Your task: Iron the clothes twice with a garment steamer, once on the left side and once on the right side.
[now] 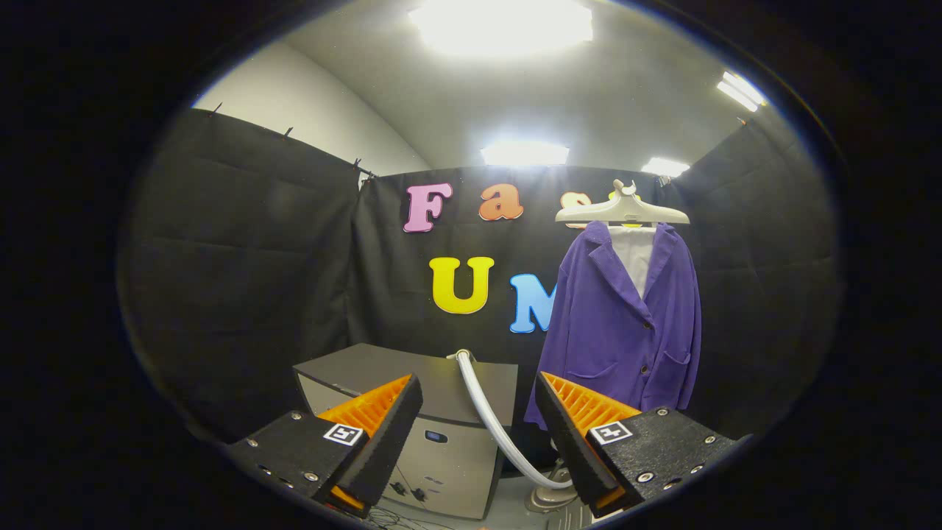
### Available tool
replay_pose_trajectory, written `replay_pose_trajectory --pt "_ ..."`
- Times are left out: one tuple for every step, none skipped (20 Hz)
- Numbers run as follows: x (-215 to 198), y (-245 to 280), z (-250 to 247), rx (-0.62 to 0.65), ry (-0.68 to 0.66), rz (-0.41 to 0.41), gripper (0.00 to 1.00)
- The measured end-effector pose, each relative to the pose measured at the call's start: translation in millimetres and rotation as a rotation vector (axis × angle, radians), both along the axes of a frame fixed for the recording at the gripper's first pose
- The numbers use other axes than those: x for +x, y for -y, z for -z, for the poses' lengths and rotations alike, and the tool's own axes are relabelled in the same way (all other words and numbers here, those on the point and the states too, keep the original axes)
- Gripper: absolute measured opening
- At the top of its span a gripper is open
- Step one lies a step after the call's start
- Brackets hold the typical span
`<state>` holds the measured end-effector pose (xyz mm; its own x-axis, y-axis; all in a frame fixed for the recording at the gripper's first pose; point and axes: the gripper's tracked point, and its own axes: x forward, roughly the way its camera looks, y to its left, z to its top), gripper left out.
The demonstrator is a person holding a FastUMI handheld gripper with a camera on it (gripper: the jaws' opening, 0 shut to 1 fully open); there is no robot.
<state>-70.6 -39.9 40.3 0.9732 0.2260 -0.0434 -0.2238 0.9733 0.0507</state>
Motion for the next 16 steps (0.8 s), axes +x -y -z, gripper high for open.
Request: replay_pose_trajectory --pt "7 -3 -4 0.013 0.0 -0.008 0.95" --pt "18 -5 -5 0.018 -0.007 -0.011 0.95" --pt "29 -10 0 0.016 -0.028 -0.019 0.95" --pt "41 -16 2 0.01 -0.05 -0.027 0.95" --pt "53 -22 1 0.005 -0.065 -0.029 0.95" --pt "67 -26 -3 -0.003 -0.073 -0.023 0.95" --pt "83 -31 -5 -0.016 -0.085 -0.013 0.95" --pt "99 -36 -7 -0.032 -0.099 0.002 0.95" --pt "116 -42 -8 -0.05 -0.116 0.013 0.95" --pt "132 -48 -10 -0.067 -0.134 0.025 0.95" --pt "150 -55 -11 -0.081 -0.151 0.04 0.95" --pt "167 -61 -12 -0.093 -0.169 0.055 0.96" --pt "185 -64 -11 -0.107 -0.191 0.079 0.96" --pt "202 -65 -9 -0.137 -0.214 0.118 0.95" --pt "218 -66 -5 -0.165 -0.24 0.151 0.96" --pt "234 -73 -2 -0.183 -0.271 0.166 0.95"
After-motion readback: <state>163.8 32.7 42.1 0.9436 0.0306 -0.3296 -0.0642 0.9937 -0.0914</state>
